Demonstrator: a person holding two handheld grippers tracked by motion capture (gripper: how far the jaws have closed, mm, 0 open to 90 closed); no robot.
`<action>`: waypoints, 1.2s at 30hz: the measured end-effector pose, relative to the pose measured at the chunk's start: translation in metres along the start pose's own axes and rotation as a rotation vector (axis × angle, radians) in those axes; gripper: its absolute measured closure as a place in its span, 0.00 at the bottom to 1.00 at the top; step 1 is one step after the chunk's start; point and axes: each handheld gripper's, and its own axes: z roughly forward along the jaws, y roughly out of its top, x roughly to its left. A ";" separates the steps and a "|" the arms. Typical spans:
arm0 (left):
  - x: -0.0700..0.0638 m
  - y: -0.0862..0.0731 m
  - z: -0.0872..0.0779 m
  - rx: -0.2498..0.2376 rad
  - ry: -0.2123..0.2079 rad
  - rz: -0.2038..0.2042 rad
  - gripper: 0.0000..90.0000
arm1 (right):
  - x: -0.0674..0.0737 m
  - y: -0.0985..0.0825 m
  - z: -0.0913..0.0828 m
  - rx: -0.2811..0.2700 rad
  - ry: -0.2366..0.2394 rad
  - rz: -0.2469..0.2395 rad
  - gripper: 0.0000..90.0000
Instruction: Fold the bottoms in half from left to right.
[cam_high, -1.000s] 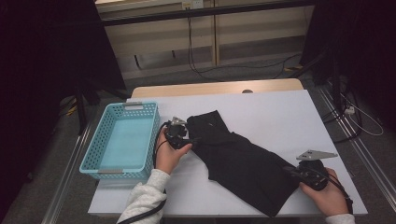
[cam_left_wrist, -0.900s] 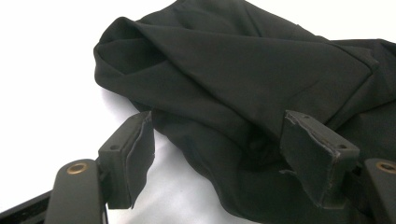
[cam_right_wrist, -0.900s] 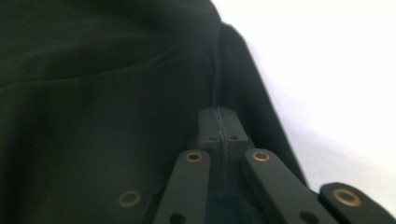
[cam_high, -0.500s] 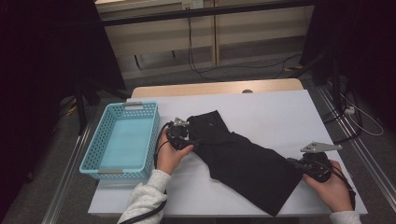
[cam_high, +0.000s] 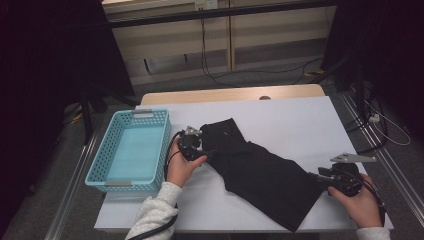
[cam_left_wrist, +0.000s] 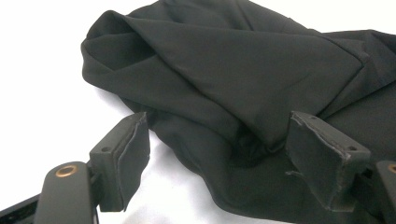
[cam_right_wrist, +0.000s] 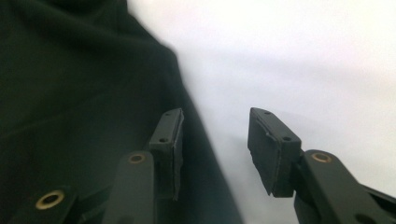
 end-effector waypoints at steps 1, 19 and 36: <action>0.000 0.000 0.000 -0.004 0.000 -0.002 0.25 | 0.002 -0.001 0.004 0.027 0.003 -0.014 0.62; 0.002 0.000 -0.001 -0.017 0.003 -0.007 0.24 | 0.010 0.000 0.003 0.066 0.057 -0.073 0.98; 0.016 0.000 0.012 -0.019 0.016 -0.059 0.24 | -0.022 -0.009 -0.012 0.056 -0.003 -0.004 0.98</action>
